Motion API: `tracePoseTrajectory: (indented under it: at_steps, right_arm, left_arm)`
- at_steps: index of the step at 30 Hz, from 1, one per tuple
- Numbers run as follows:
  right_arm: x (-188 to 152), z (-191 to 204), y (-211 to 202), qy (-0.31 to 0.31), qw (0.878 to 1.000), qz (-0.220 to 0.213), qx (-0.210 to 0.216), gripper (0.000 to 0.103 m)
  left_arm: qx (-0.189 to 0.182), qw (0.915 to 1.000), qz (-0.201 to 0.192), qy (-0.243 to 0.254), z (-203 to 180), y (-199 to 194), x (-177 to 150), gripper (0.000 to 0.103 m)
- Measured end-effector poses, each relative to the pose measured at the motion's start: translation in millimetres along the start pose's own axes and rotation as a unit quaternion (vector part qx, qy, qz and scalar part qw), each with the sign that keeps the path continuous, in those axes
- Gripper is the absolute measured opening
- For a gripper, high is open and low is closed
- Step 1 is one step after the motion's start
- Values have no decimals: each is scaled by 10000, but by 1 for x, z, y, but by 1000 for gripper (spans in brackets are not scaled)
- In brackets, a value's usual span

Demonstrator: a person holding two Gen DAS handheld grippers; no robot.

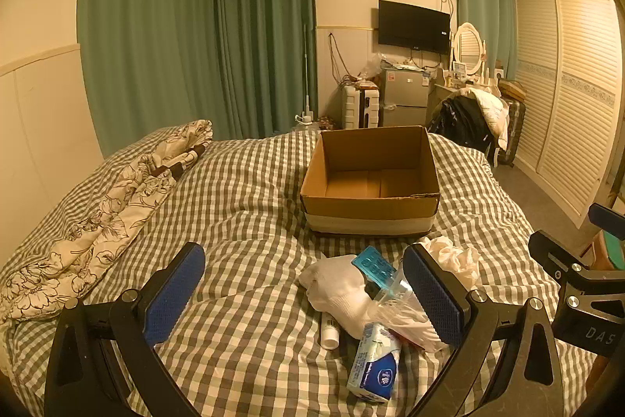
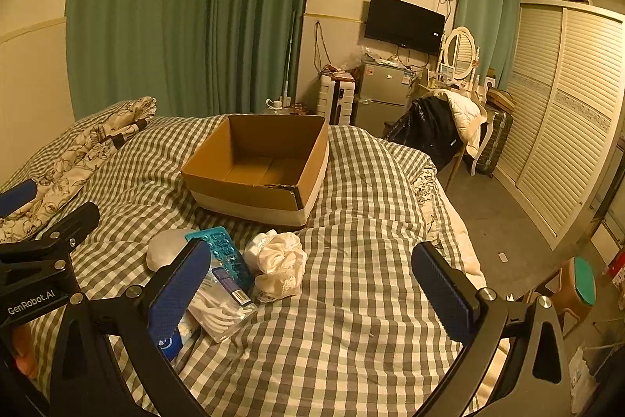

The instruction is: Organize objects

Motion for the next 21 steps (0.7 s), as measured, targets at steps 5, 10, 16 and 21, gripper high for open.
tracePoseTrajectory:
  at_steps: [5, 10, 16, 21]
  right_arm:
    - [1, 1, 0, -24, 10000, 2, 21, 103]
    - [1, 3, -1, -51, 10000, 0, 47, 103]
    - [2, 4, 0, -77, 10000, 8, 60, 103]
    - [3, 6, -2, -101, 9999, -9, 81, 103]
  left_arm:
    - [-6, 10000, 3, 3, 0, 0, 0, 103]
    - [-6, 10000, 2, 4, 0, 0, 0, 103]
    - [-13, 10000, -3, 32, -3, 0, 0, 103]
    - [-3, 10000, -5, 51, -3, 0, 0, 103]
Point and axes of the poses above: each gripper's, at about its wrist camera, not at the fingertips, and y roughly the way its jaws point, z to its left, x to its top, the point moved 8 cm from there along y, roughly the way its jaws point, and after that the axes turned 4 degrees about x, right-handed, at the moved point
